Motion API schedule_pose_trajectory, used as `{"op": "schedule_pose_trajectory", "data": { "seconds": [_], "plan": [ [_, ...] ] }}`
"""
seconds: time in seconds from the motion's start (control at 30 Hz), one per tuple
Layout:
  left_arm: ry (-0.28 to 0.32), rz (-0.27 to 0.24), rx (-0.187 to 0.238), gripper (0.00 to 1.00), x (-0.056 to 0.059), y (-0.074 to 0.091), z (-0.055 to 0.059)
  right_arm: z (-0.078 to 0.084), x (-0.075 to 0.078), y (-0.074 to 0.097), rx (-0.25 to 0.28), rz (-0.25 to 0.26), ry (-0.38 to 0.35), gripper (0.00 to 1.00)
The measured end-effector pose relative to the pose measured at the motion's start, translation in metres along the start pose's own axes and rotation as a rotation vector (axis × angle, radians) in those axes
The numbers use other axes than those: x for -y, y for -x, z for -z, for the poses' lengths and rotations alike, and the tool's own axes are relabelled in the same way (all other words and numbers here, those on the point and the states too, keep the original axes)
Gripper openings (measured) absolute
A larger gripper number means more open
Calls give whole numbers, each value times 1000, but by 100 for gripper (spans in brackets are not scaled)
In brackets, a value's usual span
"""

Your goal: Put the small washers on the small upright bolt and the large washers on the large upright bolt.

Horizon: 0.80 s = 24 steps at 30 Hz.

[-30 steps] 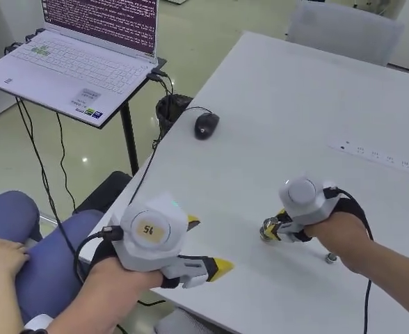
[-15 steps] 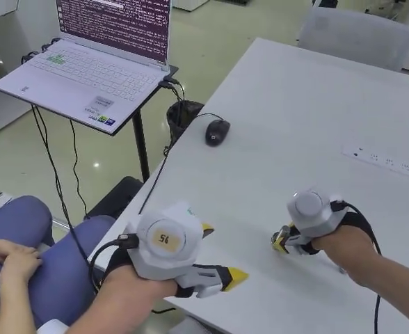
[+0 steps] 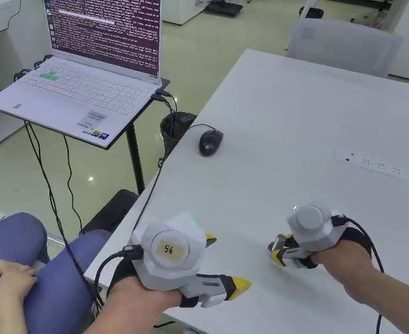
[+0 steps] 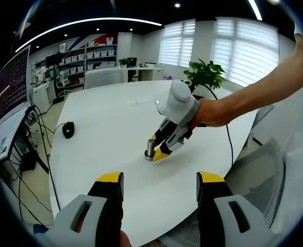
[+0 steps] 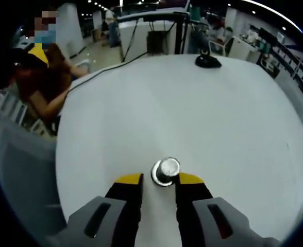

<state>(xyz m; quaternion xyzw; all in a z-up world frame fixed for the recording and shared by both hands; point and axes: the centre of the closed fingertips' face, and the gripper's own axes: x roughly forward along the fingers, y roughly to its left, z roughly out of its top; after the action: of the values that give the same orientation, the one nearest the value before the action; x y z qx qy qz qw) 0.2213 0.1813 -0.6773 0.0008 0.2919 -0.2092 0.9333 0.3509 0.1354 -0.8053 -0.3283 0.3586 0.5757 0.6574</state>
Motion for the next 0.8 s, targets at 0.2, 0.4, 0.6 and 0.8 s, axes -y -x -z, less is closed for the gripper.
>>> {"op": "schedule_pose_trajectory", "data": {
  "seconds": [0.2, 0.4, 0.6, 0.8],
  "plan": [
    [-2, 17, -6, 56, 3, -9, 3, 16, -16, 10, 54, 12, -89, 27],
    [-4, 32, -18, 56, 5, -17, 7, 36, -30, 22, 102, 34, -150, 29],
    [3, 38, -37, 56, 3, -26, 15, 62, -31, 39, 146, 72, -275, 33],
    [10, 48, -51, 56, 4, -34, 20, 94, -26, 59, 192, 116, -409, 36]
  ]
}}
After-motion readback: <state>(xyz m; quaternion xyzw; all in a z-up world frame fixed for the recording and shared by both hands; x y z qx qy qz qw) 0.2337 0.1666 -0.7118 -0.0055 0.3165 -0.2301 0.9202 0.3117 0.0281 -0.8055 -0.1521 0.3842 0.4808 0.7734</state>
